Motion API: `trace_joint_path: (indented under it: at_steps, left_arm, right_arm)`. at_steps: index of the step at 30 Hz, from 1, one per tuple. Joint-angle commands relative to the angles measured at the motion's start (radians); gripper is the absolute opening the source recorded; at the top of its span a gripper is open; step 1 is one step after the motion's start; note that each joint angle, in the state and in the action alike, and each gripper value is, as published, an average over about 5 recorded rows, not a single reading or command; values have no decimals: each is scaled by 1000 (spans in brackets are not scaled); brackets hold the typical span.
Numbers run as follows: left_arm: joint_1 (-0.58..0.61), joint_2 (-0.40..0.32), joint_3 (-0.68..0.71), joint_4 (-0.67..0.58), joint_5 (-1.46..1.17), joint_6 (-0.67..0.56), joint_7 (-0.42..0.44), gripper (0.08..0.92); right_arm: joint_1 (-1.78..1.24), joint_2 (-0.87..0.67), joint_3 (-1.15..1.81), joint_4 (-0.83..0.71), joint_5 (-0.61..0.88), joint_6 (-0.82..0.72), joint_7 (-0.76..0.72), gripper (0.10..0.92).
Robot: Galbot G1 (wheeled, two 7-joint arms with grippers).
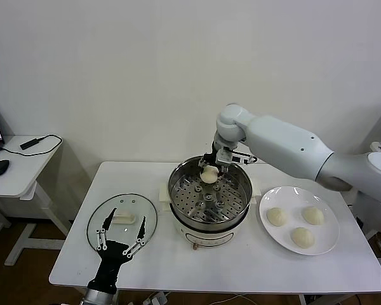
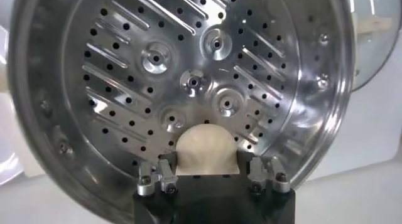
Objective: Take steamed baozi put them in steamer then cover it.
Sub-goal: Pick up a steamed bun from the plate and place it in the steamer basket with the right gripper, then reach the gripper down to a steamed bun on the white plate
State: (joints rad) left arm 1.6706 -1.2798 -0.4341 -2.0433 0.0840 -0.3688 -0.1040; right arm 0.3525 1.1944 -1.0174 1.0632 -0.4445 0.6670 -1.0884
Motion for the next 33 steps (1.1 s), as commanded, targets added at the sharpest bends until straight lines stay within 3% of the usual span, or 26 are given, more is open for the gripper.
trace_joint_path:
  at_steps: [1,9,14,17,25,33]
  left_arm:
    - [0,0,0,1,0,-2,-1,823]
    - [2,-1,-3,0,0,-3,-4,823]
    - [1,-1,-4,2,-1,-4,-5,823]
    - [-1,-1,-1,4,0,-4,-5,823]
    - [-10,1,11,0,1,0,-5,823]
    - [-14,5,18,-2,3,1,-5,823]
  right_arm:
    - [-15,21,0,-26,-27,9,7,666]
    - [-16,19,5,-23,-26,17,9,784]
    - [33,-41,12,44,91,-31,-64,821]
    - [89,-106,16,103,225,-118,-150,822]
    - [304,-344,-127,146,651,-558,-255,823]
    - [268,-505,-293,73,788,-708,-198,823]
